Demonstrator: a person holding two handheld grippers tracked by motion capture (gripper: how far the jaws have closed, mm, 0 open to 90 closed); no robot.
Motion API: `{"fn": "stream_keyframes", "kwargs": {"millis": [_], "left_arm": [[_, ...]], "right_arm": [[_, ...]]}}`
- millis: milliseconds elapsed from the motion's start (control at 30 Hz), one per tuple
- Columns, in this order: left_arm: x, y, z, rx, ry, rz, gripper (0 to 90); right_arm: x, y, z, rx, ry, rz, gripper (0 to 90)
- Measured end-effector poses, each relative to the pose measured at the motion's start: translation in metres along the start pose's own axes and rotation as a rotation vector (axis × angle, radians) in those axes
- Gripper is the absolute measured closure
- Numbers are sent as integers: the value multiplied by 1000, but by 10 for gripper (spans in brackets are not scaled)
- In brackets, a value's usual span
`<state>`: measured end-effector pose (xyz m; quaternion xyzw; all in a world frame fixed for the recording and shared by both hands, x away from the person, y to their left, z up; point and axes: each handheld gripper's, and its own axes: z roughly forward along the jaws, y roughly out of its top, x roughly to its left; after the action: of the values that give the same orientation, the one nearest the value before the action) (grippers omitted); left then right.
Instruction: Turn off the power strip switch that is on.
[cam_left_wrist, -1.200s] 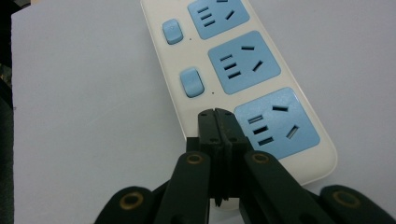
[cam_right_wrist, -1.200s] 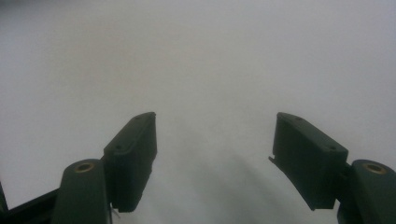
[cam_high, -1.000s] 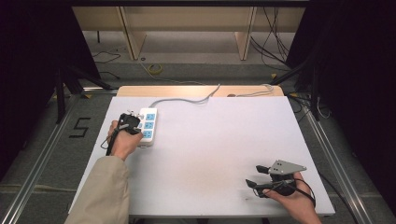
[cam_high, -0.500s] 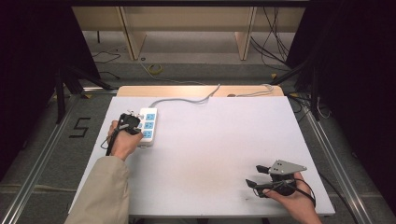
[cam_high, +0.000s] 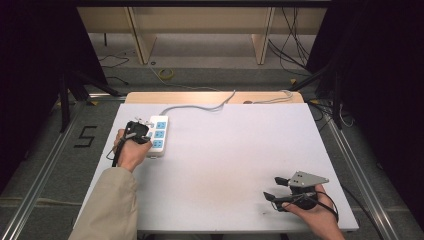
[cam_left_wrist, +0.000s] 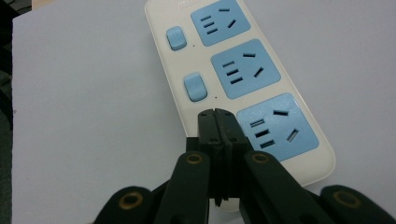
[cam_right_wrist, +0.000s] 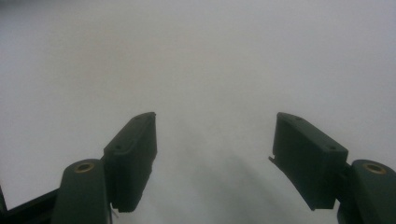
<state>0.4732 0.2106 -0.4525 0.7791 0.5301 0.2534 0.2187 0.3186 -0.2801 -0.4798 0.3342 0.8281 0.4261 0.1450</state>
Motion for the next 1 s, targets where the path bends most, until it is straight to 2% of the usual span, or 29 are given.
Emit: {"fn": "stream_keyframes", "kwargs": {"millis": [200, 500, 533, 567, 700, 900, 1000], "left_arm": [[1, 0, -3, -25, 1, -1, 898], [-1, -1, -12, -49, -22, -19, 894], [-1, -1, -13, -48, -25, -19, 888], [-1, -1, -14, -48, -30, -20, 847], [-3, -2, -17, -52, -37, -16, 839], [-7, -4, -26, -67, -65, -8, 804], [-9, -9, -31, -92, -92, -12, 782]], "right_arm": [[0, 0, 0, -2, -1, -1, 315], [0, 0, -1, -2, -2, 0, 315], [0, 0, -1, -2, -2, 0, 315], [0, 0, -1, -2, -1, 0, 315], [0, 0, -1, -3, -1, 0, 315], [-1, 0, -1, -5, -3, 2, 315], [-1, 0, -1, -5, -3, 1, 314]]}}
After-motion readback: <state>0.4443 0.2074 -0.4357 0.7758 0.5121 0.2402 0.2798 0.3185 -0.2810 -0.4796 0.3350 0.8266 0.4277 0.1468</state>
